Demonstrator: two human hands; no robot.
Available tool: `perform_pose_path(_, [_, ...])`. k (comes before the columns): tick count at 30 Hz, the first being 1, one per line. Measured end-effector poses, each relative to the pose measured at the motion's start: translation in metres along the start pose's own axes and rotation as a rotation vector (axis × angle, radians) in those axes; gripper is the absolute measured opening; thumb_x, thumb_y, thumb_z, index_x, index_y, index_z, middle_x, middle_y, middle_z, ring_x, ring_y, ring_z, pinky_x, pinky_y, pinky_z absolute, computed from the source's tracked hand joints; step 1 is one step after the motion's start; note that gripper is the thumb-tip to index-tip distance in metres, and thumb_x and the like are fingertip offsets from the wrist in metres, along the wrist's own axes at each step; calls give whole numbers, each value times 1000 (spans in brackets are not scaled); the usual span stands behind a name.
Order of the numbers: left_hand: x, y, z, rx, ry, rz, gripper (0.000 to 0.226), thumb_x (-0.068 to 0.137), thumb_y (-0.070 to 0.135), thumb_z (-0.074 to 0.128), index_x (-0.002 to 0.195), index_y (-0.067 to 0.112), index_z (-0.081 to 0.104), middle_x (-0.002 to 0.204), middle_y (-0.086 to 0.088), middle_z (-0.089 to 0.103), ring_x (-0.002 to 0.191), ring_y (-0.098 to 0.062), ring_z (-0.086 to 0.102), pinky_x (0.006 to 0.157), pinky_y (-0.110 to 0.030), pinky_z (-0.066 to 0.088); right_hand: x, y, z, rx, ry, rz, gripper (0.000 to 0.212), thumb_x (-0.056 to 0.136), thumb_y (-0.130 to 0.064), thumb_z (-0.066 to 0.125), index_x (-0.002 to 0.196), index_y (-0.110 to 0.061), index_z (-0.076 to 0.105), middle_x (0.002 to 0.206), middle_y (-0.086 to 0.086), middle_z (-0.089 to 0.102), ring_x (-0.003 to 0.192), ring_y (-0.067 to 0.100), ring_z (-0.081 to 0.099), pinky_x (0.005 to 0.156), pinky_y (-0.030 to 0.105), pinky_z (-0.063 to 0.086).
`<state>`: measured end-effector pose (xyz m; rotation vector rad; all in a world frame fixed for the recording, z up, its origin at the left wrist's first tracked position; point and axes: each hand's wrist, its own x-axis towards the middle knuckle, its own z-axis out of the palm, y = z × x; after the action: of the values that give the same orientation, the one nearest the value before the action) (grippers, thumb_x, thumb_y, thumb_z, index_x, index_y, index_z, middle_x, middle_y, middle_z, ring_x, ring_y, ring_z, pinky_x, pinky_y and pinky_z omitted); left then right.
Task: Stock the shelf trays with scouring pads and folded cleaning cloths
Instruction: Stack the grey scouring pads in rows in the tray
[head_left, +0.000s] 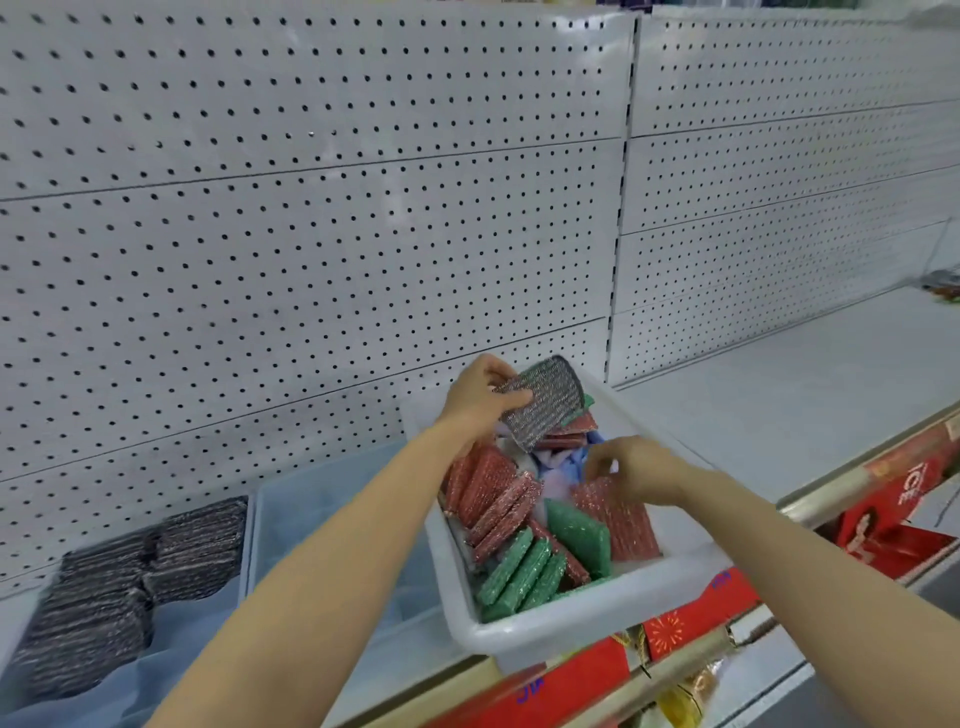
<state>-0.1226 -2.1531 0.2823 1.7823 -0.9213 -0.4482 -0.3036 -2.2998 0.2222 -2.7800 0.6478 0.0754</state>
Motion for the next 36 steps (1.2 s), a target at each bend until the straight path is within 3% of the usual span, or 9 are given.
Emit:
perform_pose_path(2, [-8, 8, -22, -9, 3, 38, 30, 80, 19, 79, 99, 26, 56, 113, 3, 62, 102, -15, 61, 81, -30, 56, -7, -2, -19, 3, 86, 16, 39, 80, -6, 62, 94, -42, 55, 94, -6, 62, 84, 16, 62, 64, 31, 52])
perform_pose_path(6, [-40, 10, -80, -46, -59, 124, 34, 82, 11, 77, 111, 25, 66, 108, -9, 69, 94, -25, 68, 80, -36, 60, -22, -26, -63, -32, 235, 16, 64, 86, -4, 53, 138, -40, 40, 100, -1, 48, 87, 18, 54, 65, 27, 45])
perform_pose_path(12, [-101, -17, -188, 98, 44, 54, 30, 80, 2, 76, 105, 16, 71, 99, -14, 69, 86, -22, 66, 78, -43, 60, -26, -113, -69, 394, 512, -79, 50, 82, 2, 66, 122, -27, 61, 109, 3, 64, 89, 21, 61, 90, 40, 52])
perform_pose_path(17, [-153, -54, -281, 228, 134, -59, 25, 80, 5, 77, 100, 18, 70, 90, -7, 70, 75, -10, 66, 67, -22, 53, -11, -207, -28, 670, 464, -168, 41, 76, 2, 71, 105, -26, 62, 96, 9, 67, 76, 20, 63, 69, 35, 57])
perform_pose_path(22, [-192, -97, -342, 419, 138, -186, 26, 76, 8, 81, 97, 21, 71, 89, 2, 70, 88, -15, 65, 77, -25, 51, 7, -287, 17, 795, 366, -297, 40, 75, 5, 69, 95, -28, 58, 86, 4, 62, 73, 21, 57, 70, 37, 52])
perform_pose_path(24, [-206, -119, -357, 519, 74, -246, 27, 73, 12, 84, 92, 26, 71, 91, 4, 68, 91, -14, 64, 79, -27, 50, 14, -312, 33, 789, 347, -313, 43, 76, 5, 68, 100, -30, 58, 88, 4, 60, 72, 17, 55, 69, 38, 52])
perform_pose_path(27, [-222, -151, -366, 636, -2, -263, 27, 72, 16, 85, 87, 31, 69, 96, 8, 66, 93, -12, 61, 78, -26, 46, 17, -341, 54, 783, 259, -355, 56, 82, 8, 62, 118, -35, 60, 101, 8, 56, 74, 13, 54, 64, 17, 51])
perform_pose_path(32, [-240, -193, -355, 980, -31, -153, 29, 77, 15, 76, 87, 33, 56, 89, 14, 60, 89, -14, 60, 74, -29, 46, 28, -377, 79, 635, 229, -372, 56, 83, 9, 57, 124, -28, 62, 110, 8, 57, 98, 24, 59, 80, 37, 54])
perform_pose_path(36, [-247, -206, -352, 1157, -11, -55, 27, 76, 11, 65, 89, 27, 48, 87, 8, 60, 83, -21, 57, 60, -29, 36, 43, -396, 95, 447, 208, -377, 55, 83, 7, 56, 126, -27, 62, 102, 0, 51, 103, 21, 55, 89, 29, 41])
